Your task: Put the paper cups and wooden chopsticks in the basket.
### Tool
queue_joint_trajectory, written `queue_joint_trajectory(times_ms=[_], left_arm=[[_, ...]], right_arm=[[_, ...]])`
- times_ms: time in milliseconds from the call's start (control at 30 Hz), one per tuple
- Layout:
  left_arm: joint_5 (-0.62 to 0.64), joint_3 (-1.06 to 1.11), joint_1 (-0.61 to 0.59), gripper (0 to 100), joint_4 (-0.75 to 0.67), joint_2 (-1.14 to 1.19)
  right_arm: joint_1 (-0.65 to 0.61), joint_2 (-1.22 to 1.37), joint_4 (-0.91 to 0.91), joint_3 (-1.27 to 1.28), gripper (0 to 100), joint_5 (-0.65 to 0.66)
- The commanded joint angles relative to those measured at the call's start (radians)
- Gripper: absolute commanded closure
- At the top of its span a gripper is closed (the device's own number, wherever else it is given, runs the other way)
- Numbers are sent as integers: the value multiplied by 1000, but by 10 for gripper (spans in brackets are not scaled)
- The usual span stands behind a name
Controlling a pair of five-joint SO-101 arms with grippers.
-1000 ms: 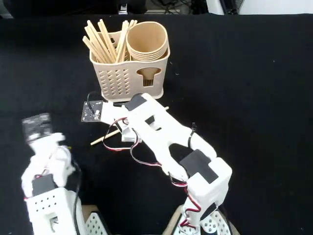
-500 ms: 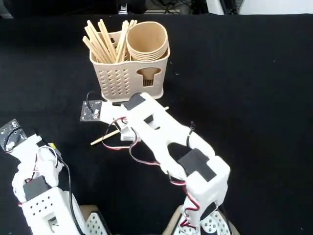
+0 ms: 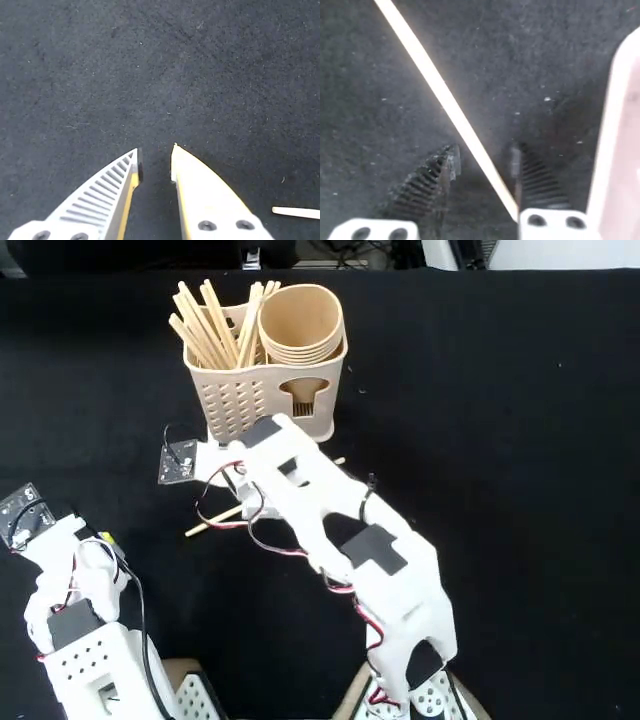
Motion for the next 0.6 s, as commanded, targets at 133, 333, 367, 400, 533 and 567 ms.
queue_joint_trajectory(times_ms=[133, 333, 367, 400, 533, 567], left_arm=[[9, -50, 1, 873, -20, -9], [9, -50, 1, 873, -20, -9], [9, -50, 1, 873, -20, -9], [9, -50, 1, 873, -20, -9], [9, -50, 2, 873, -20, -9], [9, -50, 2, 873, -20, -9]], right_arm=[[8, 5, 23, -5, 985, -3], [9, -105, 51, 15, 986, -54], [9, -145, 58, 19, 986, -64], [9, -188, 61, 25, 986, -83], [6, -371, 57, 51, 986, -192], [5, -415, 57, 53, 986, -221]])
